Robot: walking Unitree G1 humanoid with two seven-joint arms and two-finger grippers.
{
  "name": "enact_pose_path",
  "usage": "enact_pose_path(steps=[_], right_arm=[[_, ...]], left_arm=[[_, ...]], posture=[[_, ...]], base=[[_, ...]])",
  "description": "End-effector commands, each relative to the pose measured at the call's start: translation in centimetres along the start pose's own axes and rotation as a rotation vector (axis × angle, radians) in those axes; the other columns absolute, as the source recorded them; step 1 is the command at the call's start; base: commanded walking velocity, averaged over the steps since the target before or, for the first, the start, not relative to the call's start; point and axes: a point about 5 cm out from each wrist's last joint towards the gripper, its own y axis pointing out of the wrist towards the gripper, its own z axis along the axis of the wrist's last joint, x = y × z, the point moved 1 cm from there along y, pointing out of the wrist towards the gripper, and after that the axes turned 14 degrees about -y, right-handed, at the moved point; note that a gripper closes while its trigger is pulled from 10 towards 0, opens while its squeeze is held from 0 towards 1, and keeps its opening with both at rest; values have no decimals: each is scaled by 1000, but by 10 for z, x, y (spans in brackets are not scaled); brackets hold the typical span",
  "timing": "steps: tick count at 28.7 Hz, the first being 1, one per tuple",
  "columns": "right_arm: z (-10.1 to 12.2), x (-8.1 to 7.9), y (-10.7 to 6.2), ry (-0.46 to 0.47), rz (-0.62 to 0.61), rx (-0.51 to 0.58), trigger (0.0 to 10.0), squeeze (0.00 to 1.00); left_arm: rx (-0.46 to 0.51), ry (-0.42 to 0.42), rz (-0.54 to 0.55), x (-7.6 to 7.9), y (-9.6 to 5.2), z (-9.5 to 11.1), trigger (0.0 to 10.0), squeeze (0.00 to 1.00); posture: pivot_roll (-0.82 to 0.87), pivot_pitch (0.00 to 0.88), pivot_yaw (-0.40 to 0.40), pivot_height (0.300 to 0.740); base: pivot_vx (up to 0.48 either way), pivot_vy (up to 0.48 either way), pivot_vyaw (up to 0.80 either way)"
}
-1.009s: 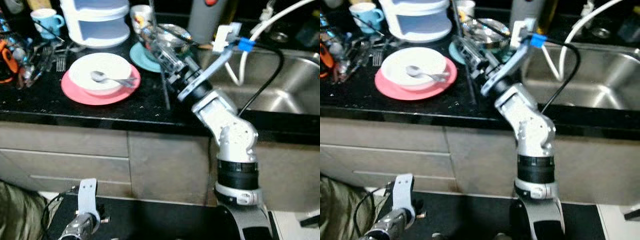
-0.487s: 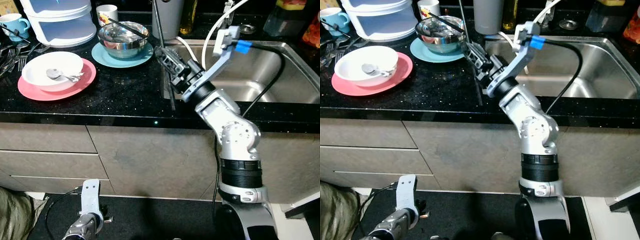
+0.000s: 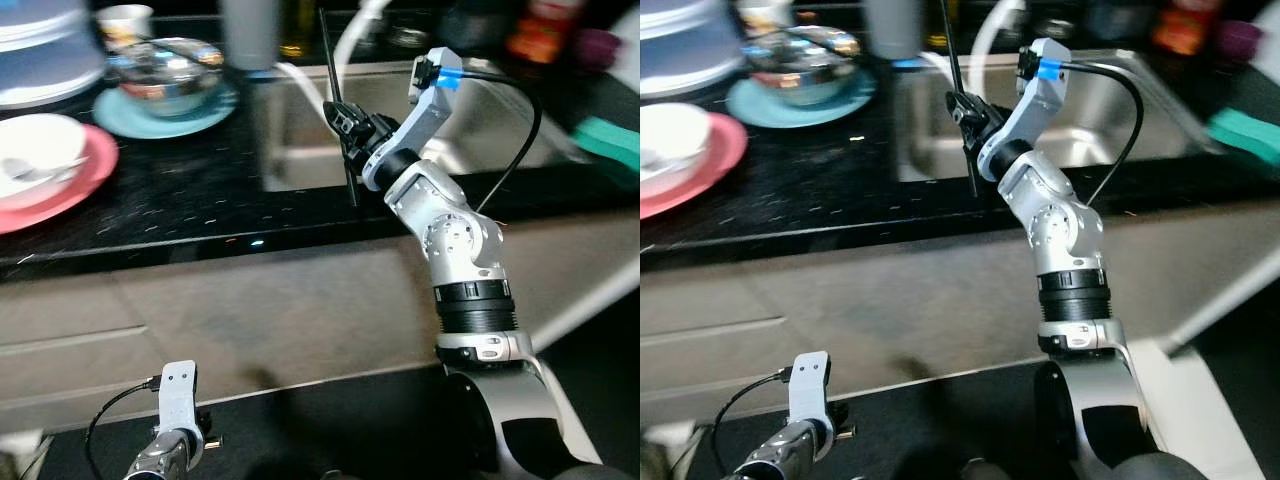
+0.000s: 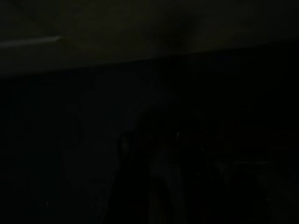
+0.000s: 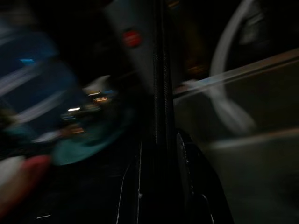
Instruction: Kitchen organization
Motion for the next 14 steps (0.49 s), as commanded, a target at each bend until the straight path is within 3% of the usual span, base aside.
enact_pose_path(steps=[1,4,11,14], right_arm=[[-2,-3,4,-51,6,-11,10000,0],[-2,-4,6,-78,3,-11,10000,0],[2,-13,30,-250,6,-24,10000,0],[3,-16,38,-273,3,-29,10000,0]], left_arm=[[-20,-3,17,-4,-2,-9,10000,0],[-21,-3,18,-4,-2,-9,10000,0],[-25,2,18,-4,-2,-11,10000,0],[-26,4,18,-4,-2,-12,10000,0]], posture=[[19,136,-19,740],[19,138,-20,740],[35,151,-32,740],[42,157,-38,740]], base=[[0,0,-800],[0,0,-800],[0,0,0],[0,0,0]])
